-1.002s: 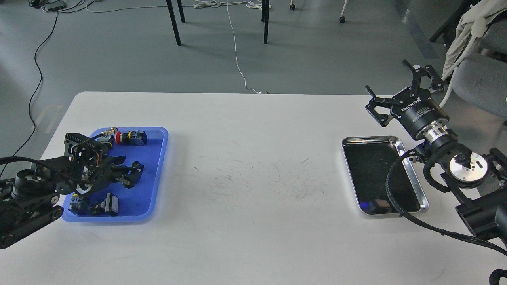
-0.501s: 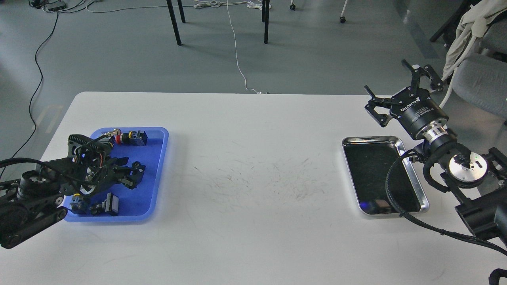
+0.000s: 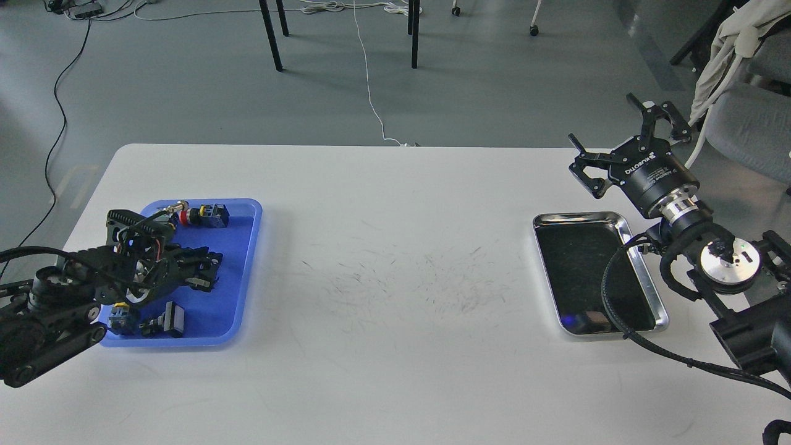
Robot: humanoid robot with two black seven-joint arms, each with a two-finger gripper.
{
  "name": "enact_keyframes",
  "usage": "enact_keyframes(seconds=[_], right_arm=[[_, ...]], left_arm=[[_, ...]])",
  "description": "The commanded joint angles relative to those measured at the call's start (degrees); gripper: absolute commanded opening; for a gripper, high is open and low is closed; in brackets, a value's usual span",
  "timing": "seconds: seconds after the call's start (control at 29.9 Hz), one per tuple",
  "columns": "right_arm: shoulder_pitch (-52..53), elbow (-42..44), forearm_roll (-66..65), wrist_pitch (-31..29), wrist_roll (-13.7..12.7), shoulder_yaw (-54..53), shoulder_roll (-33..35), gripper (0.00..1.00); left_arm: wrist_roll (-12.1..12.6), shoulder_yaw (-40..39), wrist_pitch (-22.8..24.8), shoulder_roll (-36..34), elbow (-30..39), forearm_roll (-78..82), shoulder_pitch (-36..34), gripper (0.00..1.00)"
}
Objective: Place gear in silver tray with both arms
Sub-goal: 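Close the left gripper on the black gear and lift it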
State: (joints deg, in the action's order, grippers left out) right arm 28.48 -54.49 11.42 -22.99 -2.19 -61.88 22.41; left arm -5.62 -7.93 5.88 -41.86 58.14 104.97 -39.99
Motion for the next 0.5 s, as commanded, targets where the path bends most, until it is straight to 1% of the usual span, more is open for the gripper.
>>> enact_keyframes(seconds=[0.0, 0.1, 0.27, 0.33, 0.4, 0.47], right_arm=[[0.1, 0.0, 0.0, 0.0, 0.0, 0.0, 0.0, 0.99], [0.2, 0.0, 0.0, 0.0, 0.0, 0.1, 0.0, 0.99], [0.2, 0.0, 0.0, 0.0, 0.0, 0.1, -0.1, 0.99], [0.4, 0.0, 0.0, 0.0, 0.0, 0.1, 0.0, 0.99], [0.4, 0.0, 0.0, 0.0, 0.0, 0.1, 0.0, 0.99], [0.4, 0.1, 0.0, 0.0, 0.0, 0.1, 0.0, 0.99]], left_arm=[[0.0, 0.0, 0.1, -0.1, 0.0, -0.1, -0.1, 0.14], [0.1, -0.1, 0.0, -0.2, 0.0, -0.2, -0.1, 0.08], [0.1, -0.3, -0.2, -0.9, 0.7, -0.5, -1.0, 0.07], [0.0, -0.8, -0.2, -2.3, 1.4, -0.7, -1.7, 0.07], [0.0, -0.9, -0.1, -4.9, 4.0, -0.8, -4.3, 0.07], [0.2, -0.9, 0.5, -7.4, 8.1, -1.0, -7.5, 0.07]])
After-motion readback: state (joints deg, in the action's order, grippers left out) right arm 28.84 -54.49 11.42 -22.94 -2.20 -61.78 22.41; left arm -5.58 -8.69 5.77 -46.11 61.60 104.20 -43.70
